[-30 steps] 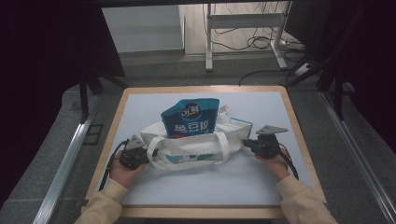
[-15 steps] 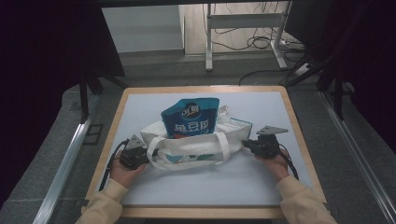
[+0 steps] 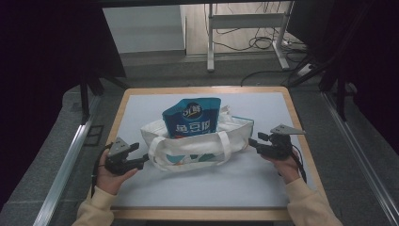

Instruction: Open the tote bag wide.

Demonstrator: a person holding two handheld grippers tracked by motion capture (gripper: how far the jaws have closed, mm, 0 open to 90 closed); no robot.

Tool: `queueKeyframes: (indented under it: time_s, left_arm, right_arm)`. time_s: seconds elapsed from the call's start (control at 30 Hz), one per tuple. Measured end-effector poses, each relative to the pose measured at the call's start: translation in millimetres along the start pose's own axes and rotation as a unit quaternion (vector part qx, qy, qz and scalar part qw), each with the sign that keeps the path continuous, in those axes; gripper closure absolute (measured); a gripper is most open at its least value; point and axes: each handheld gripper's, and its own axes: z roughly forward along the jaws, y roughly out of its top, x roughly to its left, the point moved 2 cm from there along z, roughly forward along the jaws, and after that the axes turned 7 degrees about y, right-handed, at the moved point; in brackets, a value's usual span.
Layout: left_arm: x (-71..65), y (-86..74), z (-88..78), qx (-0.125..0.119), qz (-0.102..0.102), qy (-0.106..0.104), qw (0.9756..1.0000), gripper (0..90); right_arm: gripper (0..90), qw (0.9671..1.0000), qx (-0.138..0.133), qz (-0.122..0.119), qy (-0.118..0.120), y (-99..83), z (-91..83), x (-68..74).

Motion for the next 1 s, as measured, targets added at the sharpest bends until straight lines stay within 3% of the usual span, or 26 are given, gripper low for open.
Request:
queueKeyframes:
  time_s: [0.1,0.2,0.27,0.33,0.47,0.67,0.83,1.0]
  left_arm:
    - [6.3,7.8,-14.9,-0.019,-0.026,0.001,0.9995,49.8]
    - [11.3,22.7,-30.2,-0.040,-0.048,-0.013,0.9980,68.9]
    - [11.3,31.6,-35.7,-0.043,-0.044,-0.026,0.9977,79.2]
    - [9.1,41.2,-39.2,-0.047,-0.036,-0.026,0.9979,86.9]
    - [2.6,59.0,-37.3,-0.046,-0.034,-0.042,0.9974,89.5]
    - [-7.1,83.2,-23.4,-0.039,-0.031,-0.059,0.9970,89.5]
    - [-8.4,92.8,-9.5,-0.027,-0.035,-0.067,0.9968,89.6]
    - [-8.8,92.6,0.3,-0.016,-0.037,-0.068,0.9969,89.7]
  right_arm:
    - [46.6,0.9999,-0.012,0.005,-0.004,3.7,-8.3,0.0]
    - [58.0,0.9997,-0.025,0.005,0.004,10.4,-16.7,0.5]
    - [68.9,0.9996,-0.027,-0.001,0.009,16.5,-21.2,1.6]
    - [79.9,0.9993,-0.032,-0.008,0.019,23.7,-24.7,3.0]
    - [88.4,0.9985,-0.042,-0.028,0.019,39.5,-28.8,7.0]
    - [88.8,0.9975,-0.043,-0.053,0.020,63.9,-25.9,16.5]
    - [88.8,0.9974,-0.035,-0.060,0.022,78.5,-14.6,21.1]
    - [88.8,0.9973,-0.028,-0.062,0.029,84.8,0.5,24.0]
